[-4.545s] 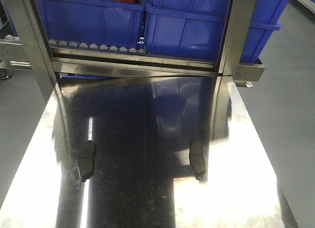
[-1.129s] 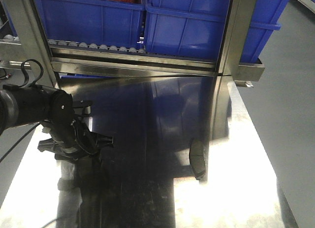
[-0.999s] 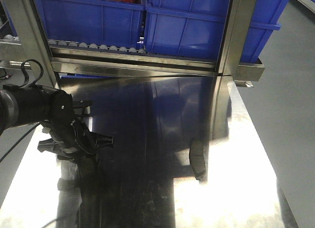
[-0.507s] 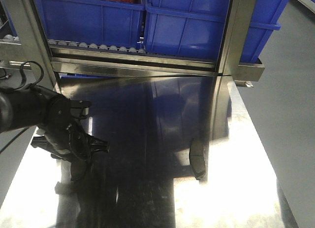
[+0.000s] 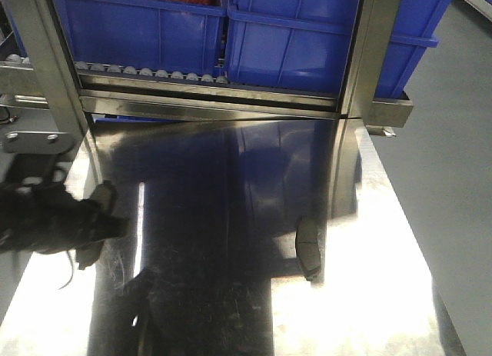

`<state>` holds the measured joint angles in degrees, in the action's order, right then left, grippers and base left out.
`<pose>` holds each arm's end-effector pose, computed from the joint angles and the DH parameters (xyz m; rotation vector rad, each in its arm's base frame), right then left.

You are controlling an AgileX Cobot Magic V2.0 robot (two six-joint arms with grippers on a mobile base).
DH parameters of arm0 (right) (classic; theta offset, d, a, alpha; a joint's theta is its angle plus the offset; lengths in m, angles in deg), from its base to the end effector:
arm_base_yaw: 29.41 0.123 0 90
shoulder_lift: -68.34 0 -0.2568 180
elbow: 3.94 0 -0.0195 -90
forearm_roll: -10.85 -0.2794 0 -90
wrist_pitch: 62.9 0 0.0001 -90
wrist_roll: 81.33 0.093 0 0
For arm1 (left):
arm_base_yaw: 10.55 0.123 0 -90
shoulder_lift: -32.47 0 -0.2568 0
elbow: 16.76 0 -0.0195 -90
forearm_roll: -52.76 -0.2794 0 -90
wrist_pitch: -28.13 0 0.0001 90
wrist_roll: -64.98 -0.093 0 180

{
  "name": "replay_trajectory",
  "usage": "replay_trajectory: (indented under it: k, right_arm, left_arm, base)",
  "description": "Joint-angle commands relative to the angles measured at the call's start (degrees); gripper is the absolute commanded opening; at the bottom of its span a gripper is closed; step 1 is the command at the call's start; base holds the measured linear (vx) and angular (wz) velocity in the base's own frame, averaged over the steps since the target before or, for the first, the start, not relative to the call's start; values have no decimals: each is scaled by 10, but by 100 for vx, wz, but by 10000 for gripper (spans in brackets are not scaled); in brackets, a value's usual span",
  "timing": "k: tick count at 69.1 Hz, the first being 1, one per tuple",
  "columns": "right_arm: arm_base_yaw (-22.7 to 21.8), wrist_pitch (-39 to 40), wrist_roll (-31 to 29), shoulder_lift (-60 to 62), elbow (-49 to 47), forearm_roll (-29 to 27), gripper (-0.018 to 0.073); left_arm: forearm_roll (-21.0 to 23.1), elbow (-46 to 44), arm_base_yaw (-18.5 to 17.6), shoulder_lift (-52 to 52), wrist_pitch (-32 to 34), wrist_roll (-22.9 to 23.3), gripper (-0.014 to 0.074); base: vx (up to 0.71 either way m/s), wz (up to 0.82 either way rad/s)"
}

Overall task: Move and align brake pads A on conveyor
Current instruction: 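Lower the left gripper onto the nearer brake pad and grasp it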

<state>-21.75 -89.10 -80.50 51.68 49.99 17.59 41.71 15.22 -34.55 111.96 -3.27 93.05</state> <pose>0.1030 0.0090 0.2970 -0.1505 1.6797 -0.0118 0.2566 -0.1040 0.2180 0.0747 2.4878 -0.1918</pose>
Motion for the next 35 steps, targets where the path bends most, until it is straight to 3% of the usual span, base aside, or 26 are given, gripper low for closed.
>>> replay_trajectory:
  k: [1, 17, 35]
  right_arm:
    - [0, 43, 0, -7, -14, 4, 416]
    - [0, 43, 0, -7, -14, 4, 416]
    - [0, 43, 0, -7, -14, 4, 416]
  left_arm:
    - [-21, 31, -2, -94, 59, 4, -6]
    - [-24, 106, -2, -264, 24, 2, -6]
    - [-18, 147, -2, -445, 6, -61, -6]
  base:
    - [0, 0]
    - [0, 0]
    - [0, 0]
